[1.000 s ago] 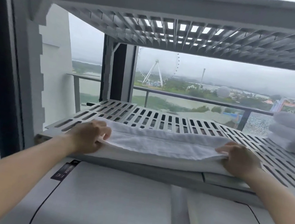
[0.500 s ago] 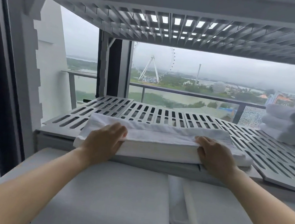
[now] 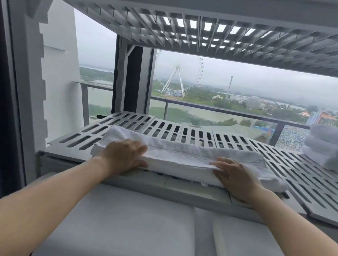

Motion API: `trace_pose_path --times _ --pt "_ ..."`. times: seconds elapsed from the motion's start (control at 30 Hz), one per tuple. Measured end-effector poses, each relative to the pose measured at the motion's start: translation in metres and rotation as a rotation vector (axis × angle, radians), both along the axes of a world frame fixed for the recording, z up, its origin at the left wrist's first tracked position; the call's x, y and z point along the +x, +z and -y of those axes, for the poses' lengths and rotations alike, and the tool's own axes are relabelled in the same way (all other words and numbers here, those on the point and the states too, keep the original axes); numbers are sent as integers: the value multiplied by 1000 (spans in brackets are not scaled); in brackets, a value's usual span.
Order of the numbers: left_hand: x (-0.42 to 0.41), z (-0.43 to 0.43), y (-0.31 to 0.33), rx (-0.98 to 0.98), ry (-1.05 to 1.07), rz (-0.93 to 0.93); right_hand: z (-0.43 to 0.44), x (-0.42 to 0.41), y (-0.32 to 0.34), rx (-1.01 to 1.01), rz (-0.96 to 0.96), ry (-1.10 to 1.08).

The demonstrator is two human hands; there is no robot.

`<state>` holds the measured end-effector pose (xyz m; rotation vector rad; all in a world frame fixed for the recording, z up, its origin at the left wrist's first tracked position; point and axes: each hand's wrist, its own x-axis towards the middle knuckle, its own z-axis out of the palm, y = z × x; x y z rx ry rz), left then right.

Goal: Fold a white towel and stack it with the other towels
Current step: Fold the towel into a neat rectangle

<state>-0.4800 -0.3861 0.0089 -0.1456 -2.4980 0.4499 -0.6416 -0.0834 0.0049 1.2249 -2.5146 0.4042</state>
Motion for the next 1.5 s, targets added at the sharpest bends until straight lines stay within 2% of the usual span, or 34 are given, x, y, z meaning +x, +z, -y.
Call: trace_pose_path --times 0.1,0.3,0.4,0.6,0.7,0.8,0.87,0.97,1.1,1.37,1.5 --pt "-19 0 2 180 104 135 15 -1 0 14 5 -38" --pt "-38 -33 -7 304 -89 88 23 6 -2 1 -38 4" --pt "-53 -57 -8 396 -115 53 21 6 -2 -27 -40 0" --pt "-81 -111 0 338 -120 157 2 -2 5 -51 -73 -62" --pt "-88 -128 -1 343 -97 195 -23 -15 12 98 -90 -154" --pt "-92 -134 0 357 -101 128 -47 -25 17 238 -225 -197" --pt "-95 -141 0 377 -132 105 -57 -29 18 203 -145 -145" --pt "-101 -158 -2 350 -155 173 -66 -32 24 113 143 -4" --pt "-113 -180 1 376 -210 151 -84 -58 41 -126 218 -21" --pt "-129 -216 6 463 -266 116 -96 -89 47 116 109 69" --pt "-134 -219 5 515 -266 115 -90 -94 47 152 165 70"
